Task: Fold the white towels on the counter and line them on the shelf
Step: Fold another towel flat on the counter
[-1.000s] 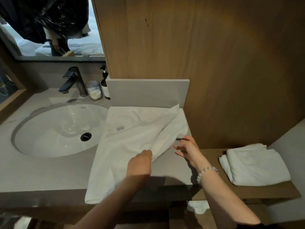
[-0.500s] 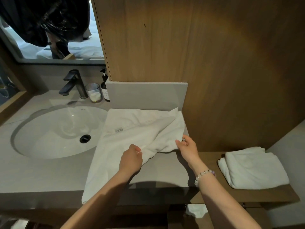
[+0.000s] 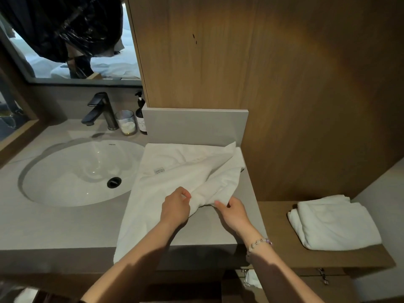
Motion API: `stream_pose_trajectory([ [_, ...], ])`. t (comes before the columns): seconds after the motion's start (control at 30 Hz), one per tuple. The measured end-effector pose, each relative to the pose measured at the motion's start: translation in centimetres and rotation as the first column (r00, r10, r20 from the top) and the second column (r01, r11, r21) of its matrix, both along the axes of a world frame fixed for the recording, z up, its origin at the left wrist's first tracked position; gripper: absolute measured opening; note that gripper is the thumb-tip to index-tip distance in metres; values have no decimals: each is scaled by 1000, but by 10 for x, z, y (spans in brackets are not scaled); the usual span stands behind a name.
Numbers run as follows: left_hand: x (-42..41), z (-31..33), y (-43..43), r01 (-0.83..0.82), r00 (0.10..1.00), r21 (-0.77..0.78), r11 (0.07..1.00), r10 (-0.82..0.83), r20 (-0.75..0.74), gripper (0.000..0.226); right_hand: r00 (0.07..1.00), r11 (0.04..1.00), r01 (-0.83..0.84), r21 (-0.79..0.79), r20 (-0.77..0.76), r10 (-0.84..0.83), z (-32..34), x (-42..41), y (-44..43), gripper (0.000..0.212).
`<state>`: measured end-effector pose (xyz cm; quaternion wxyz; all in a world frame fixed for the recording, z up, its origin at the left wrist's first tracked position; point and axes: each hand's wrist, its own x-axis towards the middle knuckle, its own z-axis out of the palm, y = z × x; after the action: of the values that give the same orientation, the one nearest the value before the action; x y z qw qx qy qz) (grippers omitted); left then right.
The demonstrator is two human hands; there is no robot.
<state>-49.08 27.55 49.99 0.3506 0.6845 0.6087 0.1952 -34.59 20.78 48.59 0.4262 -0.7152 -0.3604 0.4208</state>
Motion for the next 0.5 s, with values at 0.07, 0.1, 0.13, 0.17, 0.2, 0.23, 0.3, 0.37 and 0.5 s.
stream_pose_trajectory([
  [0.07, -1, 0, 1, 4, 1000, -16, 1000, -4, 29, 22, 999, 1000, 21, -7, 30, -21, 2, -2, 1, 26],
  [0.1, -2, 1, 2, 7, 999, -19, 1000, -6, 35, 24, 999, 999, 34, -4, 11, -34, 2, -3, -1, 25],
  [0.13, -2, 1, 3, 8, 1000, -18, 1000, -8, 28, 25, 999, 999, 49, -2, -22, -49, 4, -3, -4, 23],
  [0.17, -2, 2, 4, 7, 1000, -15, 1000, -7, 12, 25, 995, 998, 66, -2, -71, -66, 5, -4, -8, 19],
  [0.2, -2, 2, 4, 2, 1000, -9, 1000, -2, -4, 24, 988, 996, 84, -1, -133, -83, 7, -4, -12, 16],
  [0.23, -1, 2, 4, -5, 1000, -3, 1000, 5, -16, 22, 977, 995, 96, 0, -190, -95, 8, -3, -17, 15],
  [0.3, -1, 0, 4, -16, 999, 2, 1000, 16, -38, 18, 965, 995, 95, -12, -245, -95, 9, 1, -30, 16],
  [0.37, -3, -3, 3, -9, 998, 9, 1000, 10, -65, 14, 969, 997, 58, -53, -238, -69, 7, 9, -46, 19],
  [0.5, -3, -8, 2, 35, 992, 82, 996, -24, -123, 21, 985, 982, -3, -191, -169, -30, 0, 32, -74, 24],
])
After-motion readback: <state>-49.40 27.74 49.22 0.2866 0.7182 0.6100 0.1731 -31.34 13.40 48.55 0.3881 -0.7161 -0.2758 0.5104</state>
